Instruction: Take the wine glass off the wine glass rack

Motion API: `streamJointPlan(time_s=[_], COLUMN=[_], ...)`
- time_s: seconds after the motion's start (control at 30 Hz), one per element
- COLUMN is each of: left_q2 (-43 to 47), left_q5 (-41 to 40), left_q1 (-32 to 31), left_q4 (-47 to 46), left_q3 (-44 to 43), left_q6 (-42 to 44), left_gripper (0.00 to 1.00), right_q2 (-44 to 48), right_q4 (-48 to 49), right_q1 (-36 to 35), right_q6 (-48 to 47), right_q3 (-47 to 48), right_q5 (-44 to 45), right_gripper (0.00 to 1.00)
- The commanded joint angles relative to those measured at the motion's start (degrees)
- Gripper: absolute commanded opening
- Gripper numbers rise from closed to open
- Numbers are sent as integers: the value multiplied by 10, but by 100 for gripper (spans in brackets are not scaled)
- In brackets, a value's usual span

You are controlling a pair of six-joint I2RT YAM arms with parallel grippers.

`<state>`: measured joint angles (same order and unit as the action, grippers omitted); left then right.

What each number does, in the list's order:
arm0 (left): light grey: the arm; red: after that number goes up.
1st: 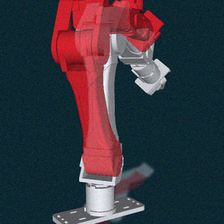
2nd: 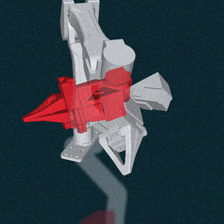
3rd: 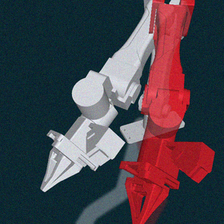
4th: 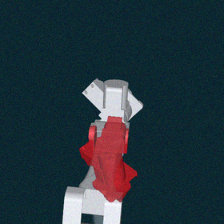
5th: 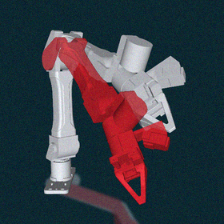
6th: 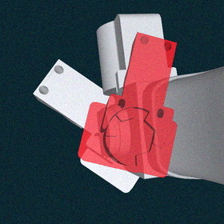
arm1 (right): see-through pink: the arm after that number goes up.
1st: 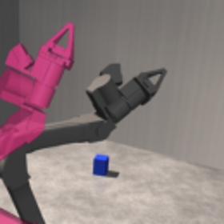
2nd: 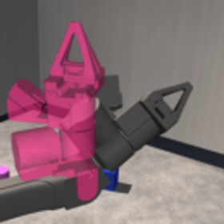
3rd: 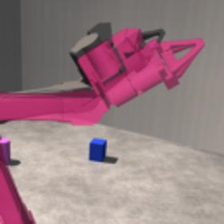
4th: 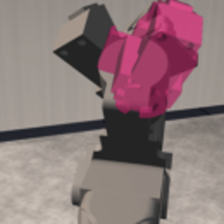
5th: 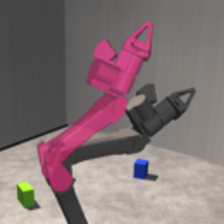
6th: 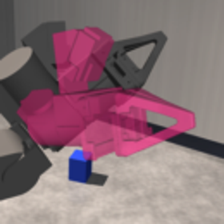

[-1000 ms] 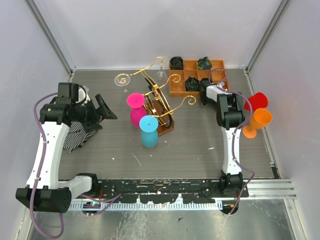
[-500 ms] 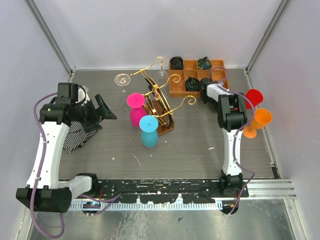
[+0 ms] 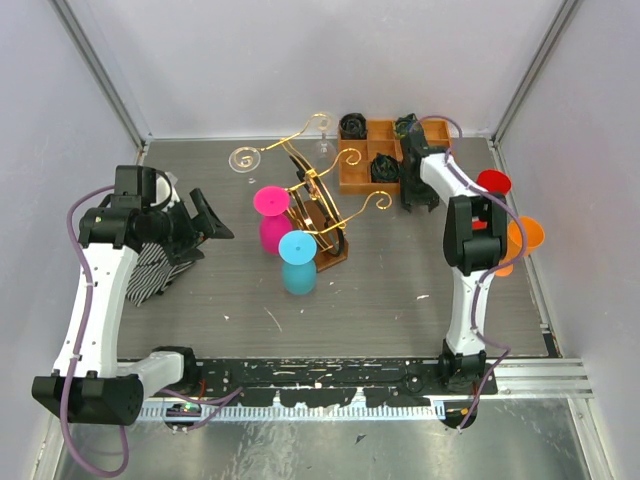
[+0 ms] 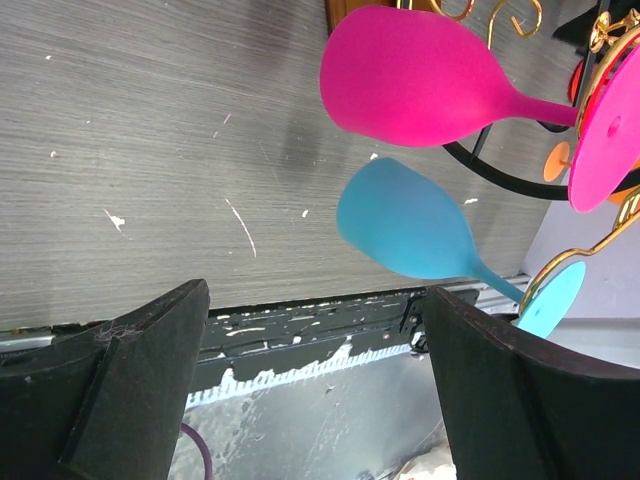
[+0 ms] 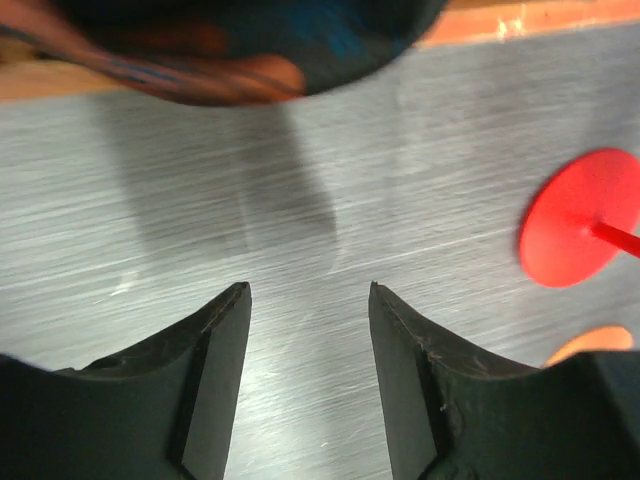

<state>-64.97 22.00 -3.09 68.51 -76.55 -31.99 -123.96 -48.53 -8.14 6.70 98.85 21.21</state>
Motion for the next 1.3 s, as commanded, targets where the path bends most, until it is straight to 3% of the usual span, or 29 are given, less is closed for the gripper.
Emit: streamJointPlan(time_s=[0.0,0.2,0.27,0.37,0.43,0.63,0.9,1.27], left_q2=[7,10,12,10,10,17,18,16], left_q5=[-6,-51,-54,-46,-39,-43,-40,-43], left_q1=[3,4,4,4,3,5,5,10], left_q4=[13,27,26,18,16,17,20,37], left_q3=[-9,-33,-35,-31,-28,-21,-28,-41], left_q6=[9,22,21,16,12,14,15,34], left_gripper=[94,94,94,94,94,94,94,95], right_q2=[85,134,148,139,119,97,27,-4], right_q4=[3,-4,13,53,70,173,225,268], right_q1=[4,9,24,55,58,38,-7,-45], right_q6=[26,58,86,167,206,303,380,406], right_q3=[106,215,234,251,263,253,324,316], right_q5=[-150,-209,-265,-462,-546,-665,-688,-663], right_gripper=[56,57,57,53,50,47,47,44])
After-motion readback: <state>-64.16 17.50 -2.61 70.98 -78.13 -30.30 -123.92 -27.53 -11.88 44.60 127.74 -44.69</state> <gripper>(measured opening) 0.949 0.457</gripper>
